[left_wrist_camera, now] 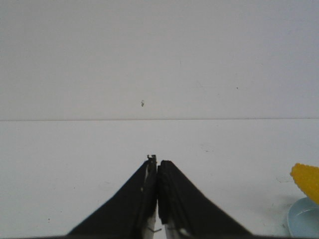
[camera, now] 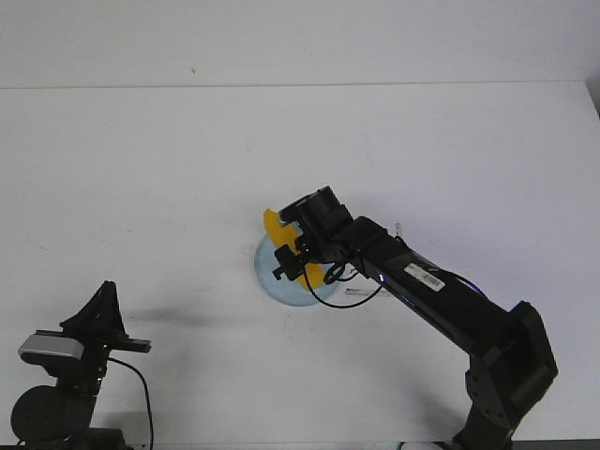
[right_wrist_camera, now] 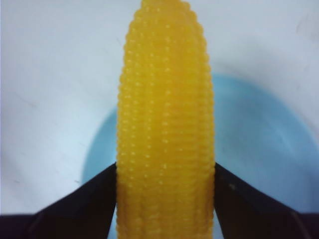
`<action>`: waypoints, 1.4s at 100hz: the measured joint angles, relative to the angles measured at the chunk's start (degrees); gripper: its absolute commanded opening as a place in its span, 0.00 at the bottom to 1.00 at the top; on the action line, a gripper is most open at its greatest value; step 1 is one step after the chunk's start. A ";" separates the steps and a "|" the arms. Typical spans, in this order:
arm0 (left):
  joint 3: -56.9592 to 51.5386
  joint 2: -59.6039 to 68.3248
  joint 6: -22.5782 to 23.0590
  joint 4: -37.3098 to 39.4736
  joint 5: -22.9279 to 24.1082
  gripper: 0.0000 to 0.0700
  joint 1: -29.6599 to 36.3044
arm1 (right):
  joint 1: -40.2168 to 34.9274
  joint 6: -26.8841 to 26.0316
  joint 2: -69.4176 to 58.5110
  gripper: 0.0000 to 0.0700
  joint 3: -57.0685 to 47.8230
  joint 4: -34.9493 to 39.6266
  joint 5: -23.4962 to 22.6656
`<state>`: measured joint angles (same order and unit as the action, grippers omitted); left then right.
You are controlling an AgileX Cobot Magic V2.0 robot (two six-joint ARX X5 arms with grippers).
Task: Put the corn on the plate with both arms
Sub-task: 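Carry the corn with the right gripper over the blue plate, then lower the corn onto the plate and open the right gripper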
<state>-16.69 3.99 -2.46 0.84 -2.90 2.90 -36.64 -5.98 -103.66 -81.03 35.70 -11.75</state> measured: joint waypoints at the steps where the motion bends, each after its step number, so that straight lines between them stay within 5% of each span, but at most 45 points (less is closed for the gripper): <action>1: 0.00 0.00 0.00 -0.02 0.00 0.00 0.00 | 0.00 0.00 -0.13 0.50 0.00 0.07 0.00; 39: 0.00 0.00 0.00 -0.02 0.00 0.00 0.00 | 0.81 -0.02 -2.32 0.51 0.02 2.43 0.04; 57: 0.00 0.00 0.00 -0.02 0.00 0.00 0.00 | 0.72 -0.02 -2.29 0.64 0.02 2.40 0.00; 106: 0.00 0.00 0.00 -0.02 0.00 0.00 0.00 | 1.07 0.00 -2.29 0.63 -0.57 2.36 -0.02; 122: 0.00 0.00 0.00 0.00 0.00 0.00 0.00 | 1.55 0.24 -0.11 0.35 -1.64 -0.24 0.02; 136: 0.00 0.00 0.00 -0.02 0.00 0.00 0.00 | 2.54 2.10 4.28 0.00 -2.12 -0.55 0.70; 140: 0.00 0.00 0.00 -0.02 0.00 0.00 0.00 | 2.67 3.02 5.27 0.00 -2.25 -0.11 1.68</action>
<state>-16.69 3.99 -2.46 0.82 -2.90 2.90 -33.98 -2.96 -98.39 -83.29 35.59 -10.07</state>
